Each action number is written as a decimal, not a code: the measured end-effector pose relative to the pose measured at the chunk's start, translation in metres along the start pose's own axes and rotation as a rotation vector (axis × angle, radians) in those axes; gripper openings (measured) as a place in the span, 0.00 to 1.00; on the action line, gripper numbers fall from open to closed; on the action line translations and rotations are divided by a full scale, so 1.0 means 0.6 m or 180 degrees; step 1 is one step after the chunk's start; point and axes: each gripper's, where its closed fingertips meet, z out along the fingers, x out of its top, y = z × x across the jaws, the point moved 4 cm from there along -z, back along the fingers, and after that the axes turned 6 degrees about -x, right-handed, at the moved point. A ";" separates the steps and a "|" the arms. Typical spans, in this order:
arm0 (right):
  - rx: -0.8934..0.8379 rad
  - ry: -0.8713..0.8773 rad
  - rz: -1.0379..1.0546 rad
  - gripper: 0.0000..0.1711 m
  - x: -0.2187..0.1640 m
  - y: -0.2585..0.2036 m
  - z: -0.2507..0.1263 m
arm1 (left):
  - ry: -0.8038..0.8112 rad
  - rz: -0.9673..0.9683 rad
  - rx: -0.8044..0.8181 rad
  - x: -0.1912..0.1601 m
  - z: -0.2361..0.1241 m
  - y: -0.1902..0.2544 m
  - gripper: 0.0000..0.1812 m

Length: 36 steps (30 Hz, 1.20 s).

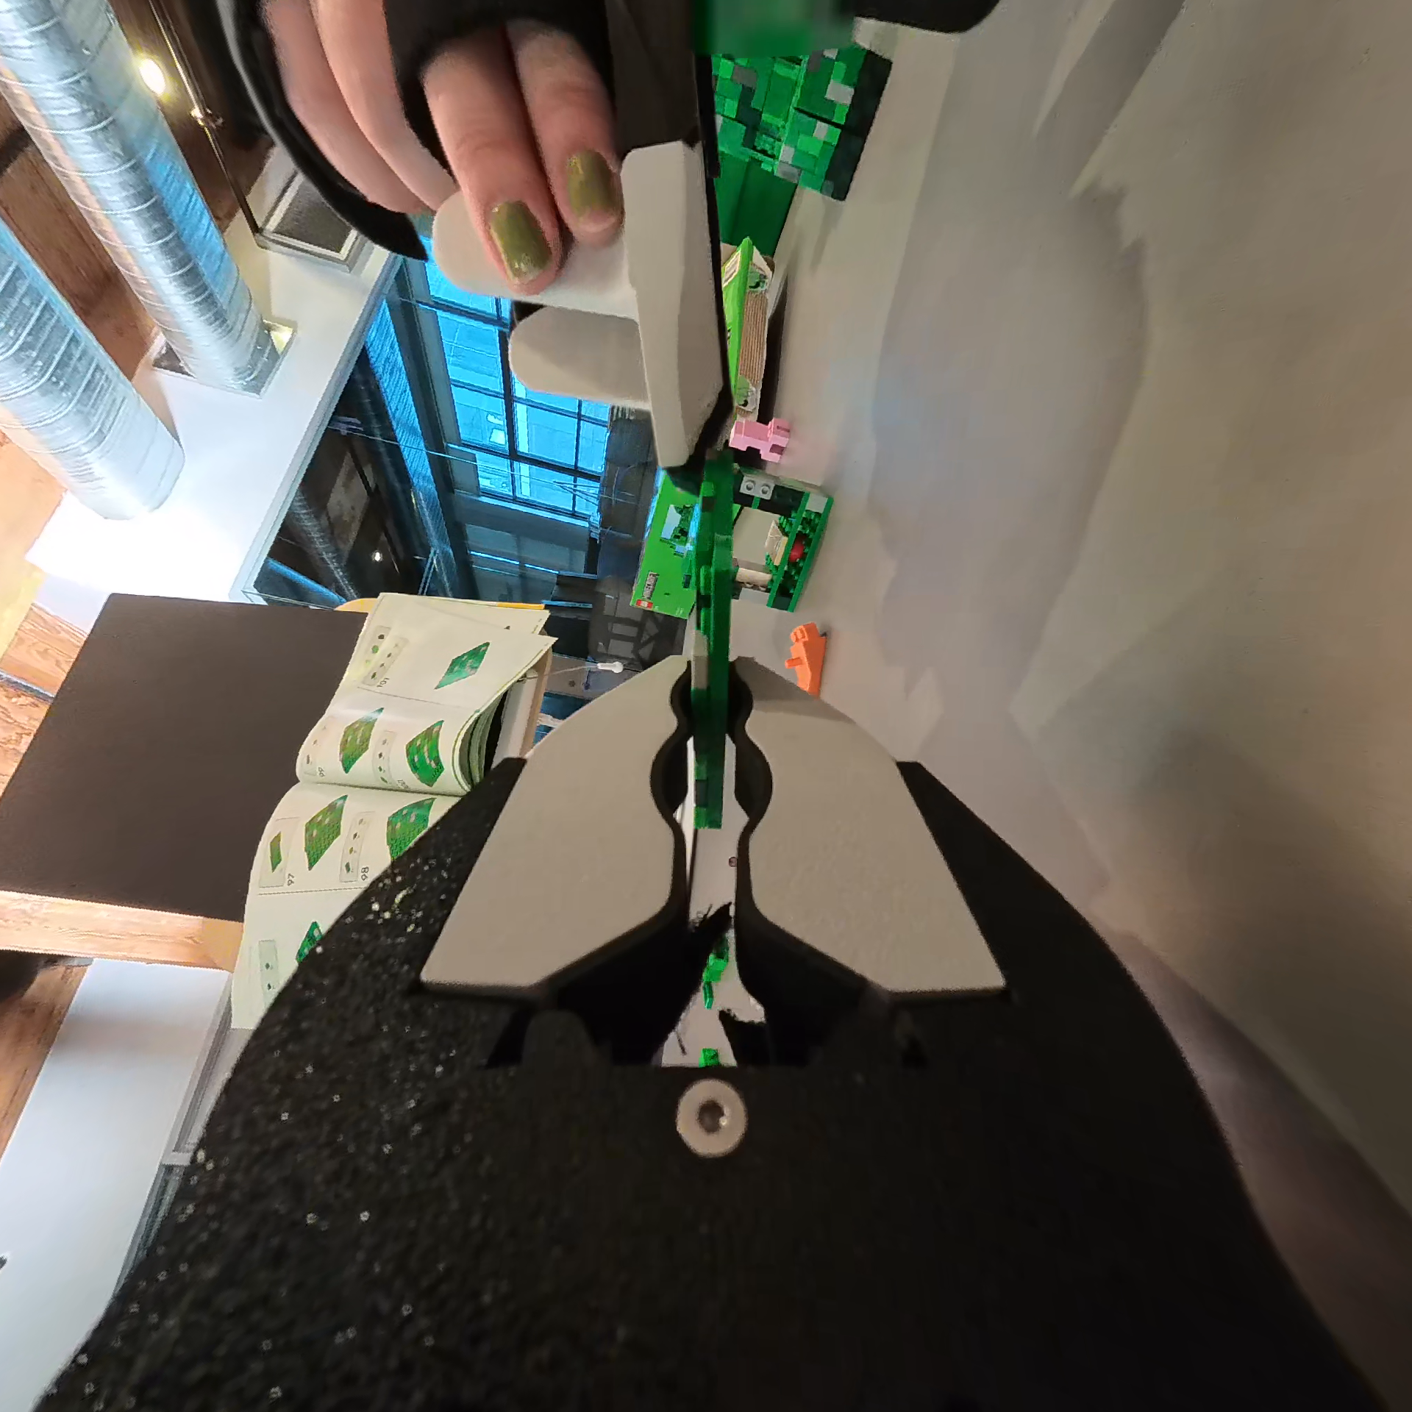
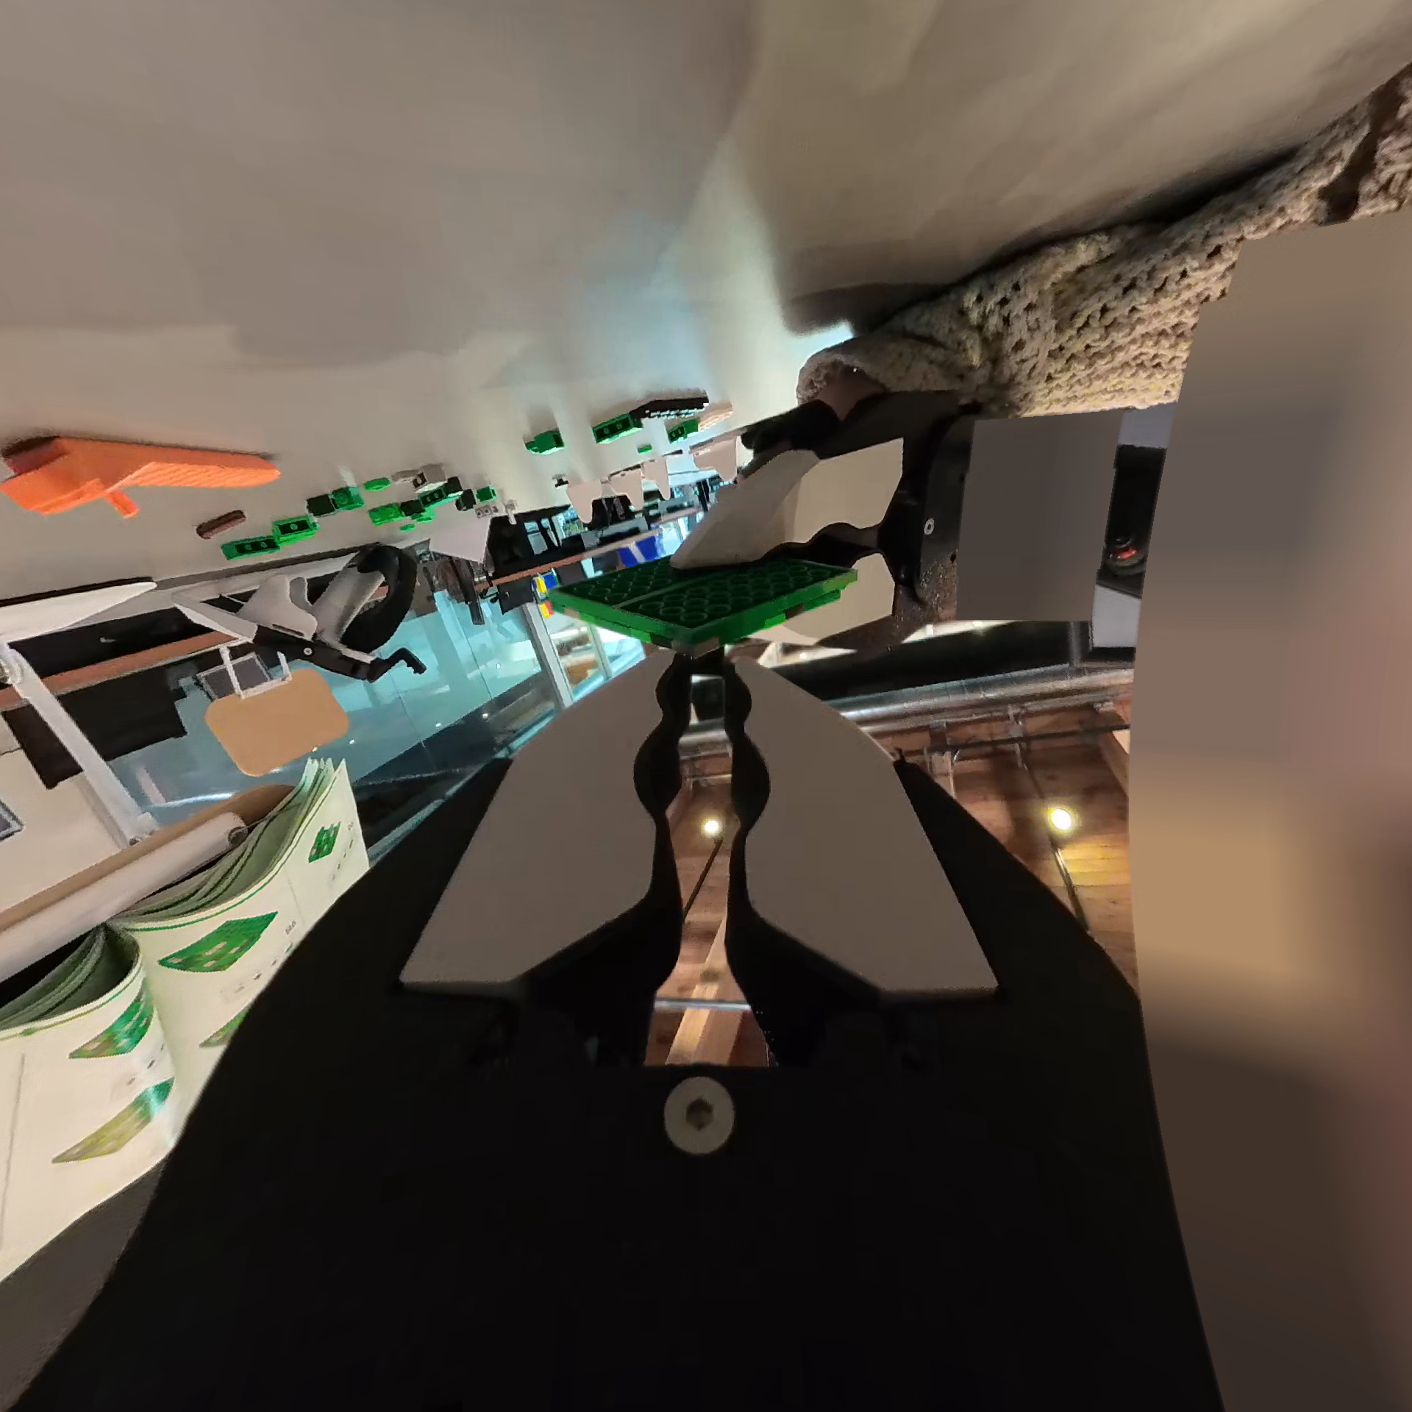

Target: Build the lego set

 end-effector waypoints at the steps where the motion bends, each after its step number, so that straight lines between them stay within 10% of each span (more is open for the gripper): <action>1: 0.0007 0.0037 -0.0019 0.04 0.001 0.000 -0.001 | -0.0005 0.0004 -0.0008 0.000 0.000 0.001 0.03; 36: 0.0034 0.0254 0.0022 0.13 -0.022 0.010 0.022 | -0.0075 0.0586 0.0132 0.015 -0.006 0.002 0.03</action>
